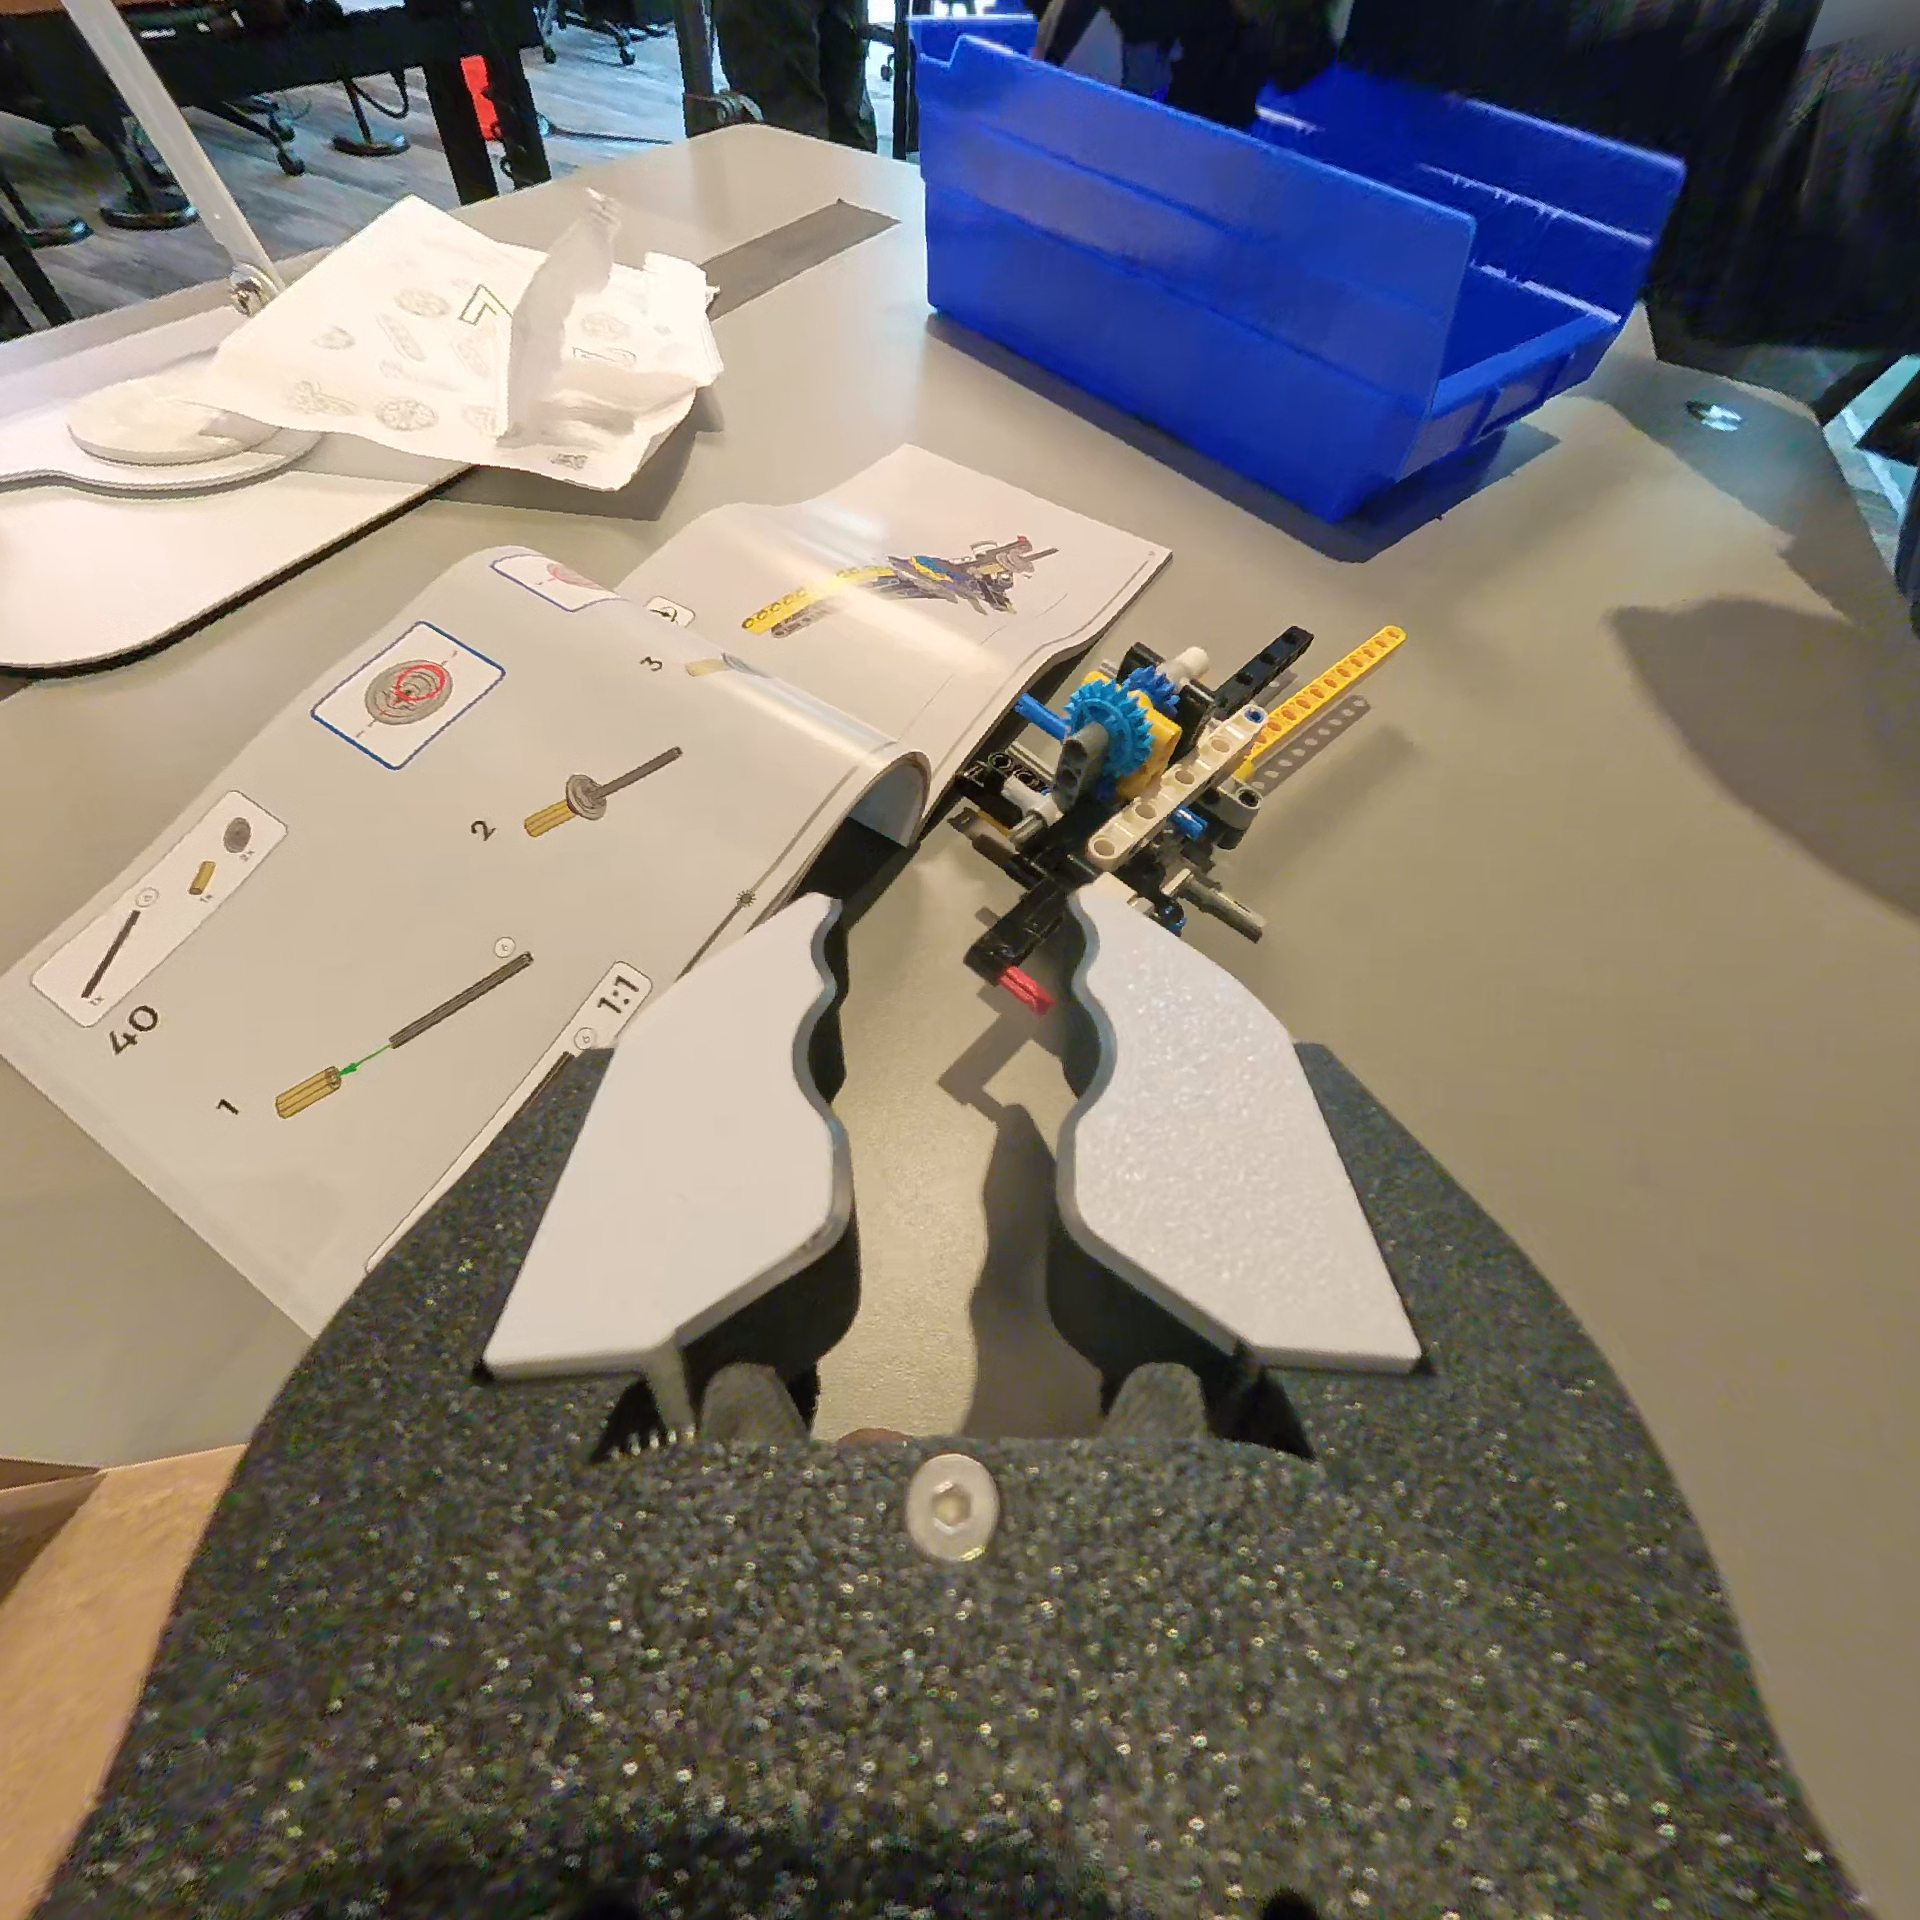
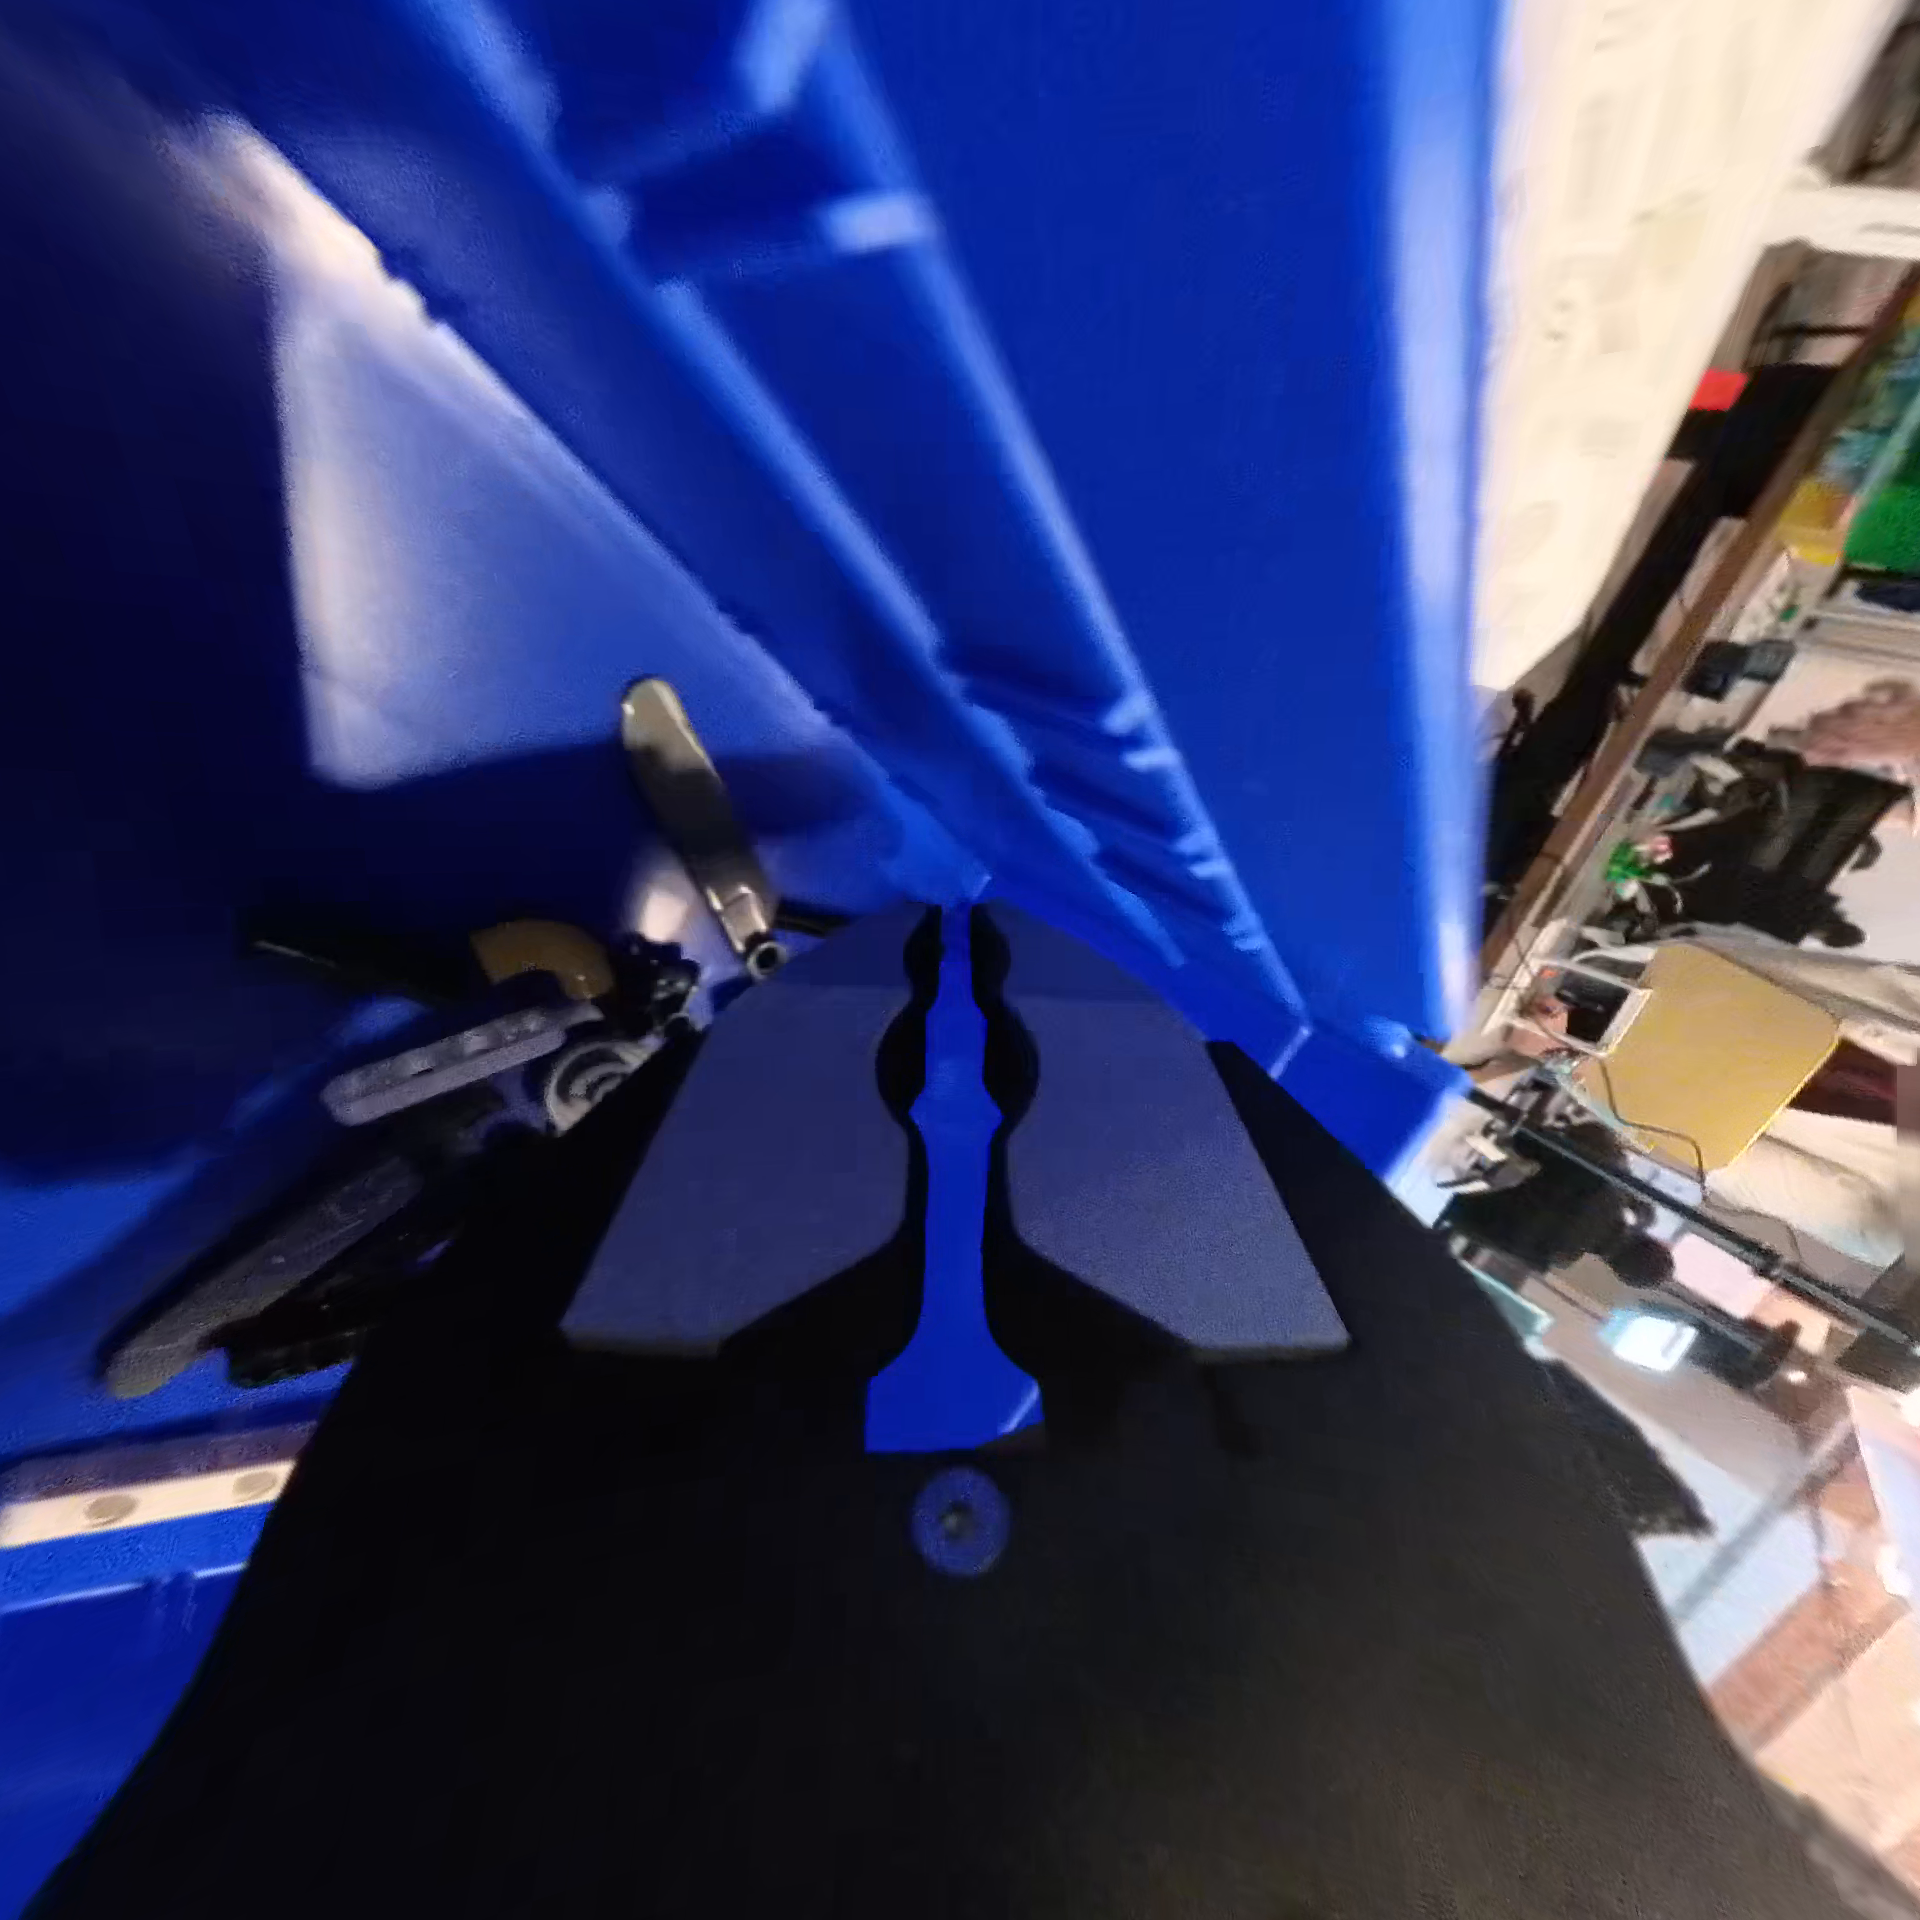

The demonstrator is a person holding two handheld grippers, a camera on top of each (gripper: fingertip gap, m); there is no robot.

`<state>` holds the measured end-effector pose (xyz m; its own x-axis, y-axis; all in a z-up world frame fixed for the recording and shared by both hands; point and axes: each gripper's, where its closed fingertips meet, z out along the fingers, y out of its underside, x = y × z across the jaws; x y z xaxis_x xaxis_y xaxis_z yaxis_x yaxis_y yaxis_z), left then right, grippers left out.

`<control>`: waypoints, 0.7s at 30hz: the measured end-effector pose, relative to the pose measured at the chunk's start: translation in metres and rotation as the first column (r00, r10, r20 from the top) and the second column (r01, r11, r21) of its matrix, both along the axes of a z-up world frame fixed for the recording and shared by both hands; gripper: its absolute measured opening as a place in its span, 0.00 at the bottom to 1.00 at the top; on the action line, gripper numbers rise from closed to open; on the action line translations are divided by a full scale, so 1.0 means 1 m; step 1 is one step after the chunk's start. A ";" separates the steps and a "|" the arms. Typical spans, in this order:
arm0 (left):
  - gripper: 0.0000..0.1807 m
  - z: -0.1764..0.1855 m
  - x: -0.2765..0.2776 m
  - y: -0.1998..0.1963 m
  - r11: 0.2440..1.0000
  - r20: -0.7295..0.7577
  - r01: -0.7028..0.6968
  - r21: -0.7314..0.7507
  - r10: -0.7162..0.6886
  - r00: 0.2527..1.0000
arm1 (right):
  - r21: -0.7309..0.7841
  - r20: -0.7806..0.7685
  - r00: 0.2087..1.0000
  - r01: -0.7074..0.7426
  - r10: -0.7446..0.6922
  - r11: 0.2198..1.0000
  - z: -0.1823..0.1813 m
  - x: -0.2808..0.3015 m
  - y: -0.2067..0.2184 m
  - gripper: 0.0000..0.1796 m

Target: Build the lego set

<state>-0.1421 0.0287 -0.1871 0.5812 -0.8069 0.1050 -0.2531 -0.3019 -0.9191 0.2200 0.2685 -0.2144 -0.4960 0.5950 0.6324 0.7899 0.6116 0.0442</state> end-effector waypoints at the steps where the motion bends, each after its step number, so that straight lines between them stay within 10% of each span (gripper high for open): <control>1: 0.22 0.000 -0.001 0.001 1.000 0.004 -0.005 -0.003 0.005 1.000 | -0.011 -0.044 0.999 0.015 -0.015 1.000 0.006 -0.001 0.000 0.03; 21: 0.22 0.002 -0.013 0.016 0.988 0.037 -0.154 -0.022 0.155 0.987 | -0.361 -0.464 0.870 -0.015 -0.166 0.932 0.110 -0.012 -0.002 0.05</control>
